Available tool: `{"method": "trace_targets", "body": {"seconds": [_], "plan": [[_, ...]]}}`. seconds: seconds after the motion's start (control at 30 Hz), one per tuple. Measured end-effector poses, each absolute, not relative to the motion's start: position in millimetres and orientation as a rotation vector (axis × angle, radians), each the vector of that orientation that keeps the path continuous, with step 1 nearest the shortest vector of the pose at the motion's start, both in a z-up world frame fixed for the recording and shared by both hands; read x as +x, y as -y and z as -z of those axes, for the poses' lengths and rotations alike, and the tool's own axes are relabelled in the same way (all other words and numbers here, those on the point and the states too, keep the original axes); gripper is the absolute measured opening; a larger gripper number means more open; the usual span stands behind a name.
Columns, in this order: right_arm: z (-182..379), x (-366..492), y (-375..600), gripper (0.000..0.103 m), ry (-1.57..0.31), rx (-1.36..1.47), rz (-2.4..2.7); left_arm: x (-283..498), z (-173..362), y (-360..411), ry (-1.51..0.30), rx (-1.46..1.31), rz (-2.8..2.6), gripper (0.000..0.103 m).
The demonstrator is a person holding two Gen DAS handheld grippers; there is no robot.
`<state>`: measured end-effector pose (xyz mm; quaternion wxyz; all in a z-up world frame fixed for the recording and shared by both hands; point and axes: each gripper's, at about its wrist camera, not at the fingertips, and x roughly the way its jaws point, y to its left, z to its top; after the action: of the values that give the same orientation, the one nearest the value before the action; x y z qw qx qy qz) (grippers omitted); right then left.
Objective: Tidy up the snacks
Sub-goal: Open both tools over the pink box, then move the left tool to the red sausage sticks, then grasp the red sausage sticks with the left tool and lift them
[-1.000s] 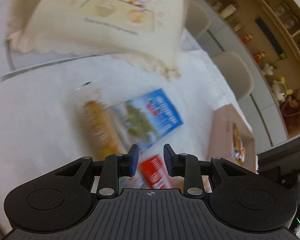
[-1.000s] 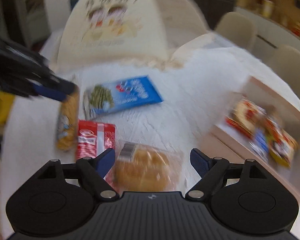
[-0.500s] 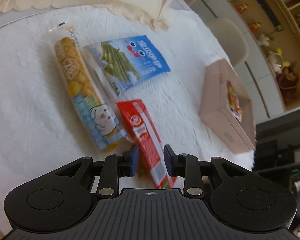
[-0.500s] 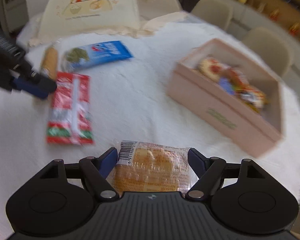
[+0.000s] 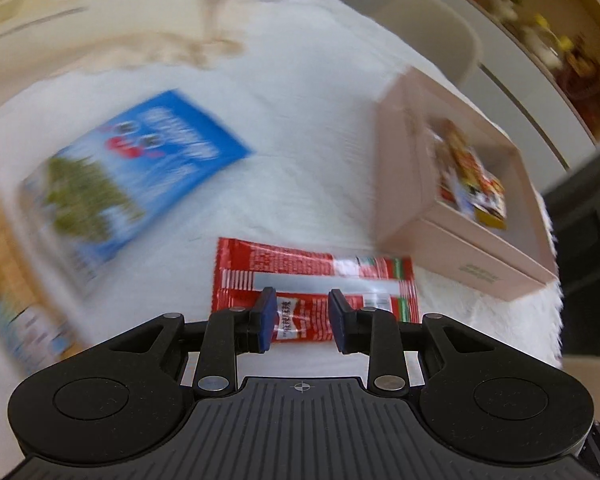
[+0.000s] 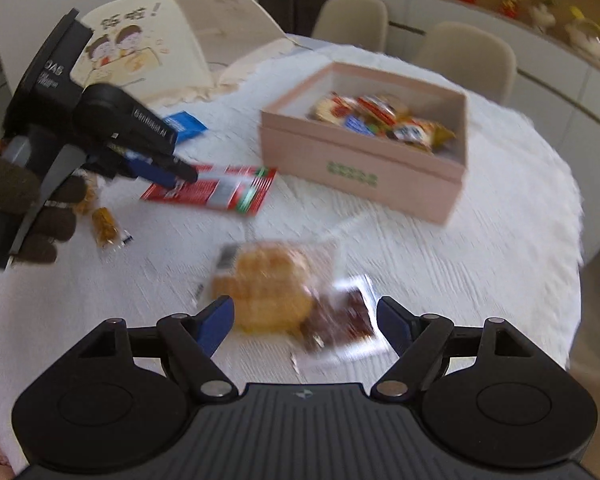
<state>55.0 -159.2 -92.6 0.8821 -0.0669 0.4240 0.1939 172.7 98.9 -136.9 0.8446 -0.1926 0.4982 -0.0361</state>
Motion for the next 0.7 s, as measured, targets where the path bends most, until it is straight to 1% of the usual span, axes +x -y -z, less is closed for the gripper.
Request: {"method": "trace_targets", "body": {"seconds": [0.07, 0.13, 0.27, 0.37, 0.4, 0.53, 0.67, 0.7], "plan": [[95, 52, 165, 0.079, -0.894, -0.133, -0.401, 180, 134, -96, -1.065, -0.443, 0.161, 0.032], [96, 49, 168, 0.079, -0.897, -0.131, -0.396, 185, 129, -98, -1.038, -0.479, 0.180, 0.032], [99, 43, 172, 0.079, -0.914, -0.106, -0.398, 205, 128, -104, -0.975, -0.421, 0.121, 0.032], [101, 43, 174, 0.079, -0.919, -0.098, -0.398, 221, 147, -105, -1.064, -0.392, 0.136, 0.032], [102, 44, 175, 0.079, -0.920, -0.091, -0.393, 217, 145, -104, -1.060, -0.375, 0.158, 0.032], [107, 51, 189, 0.079, -0.943, -0.031, -0.366, 181, 143, -85, -1.136, -0.296, 0.271, 0.033], [121, 60, 197, 0.079, -0.989, 0.014, -0.339, 135, 139, -58, -1.122, -0.120, 0.307, 0.034], [125, 62, 197, 0.079, -1.000, 0.016, -0.330, 130, 137, -54, -1.118, -0.103, 0.303, 0.036]]}}
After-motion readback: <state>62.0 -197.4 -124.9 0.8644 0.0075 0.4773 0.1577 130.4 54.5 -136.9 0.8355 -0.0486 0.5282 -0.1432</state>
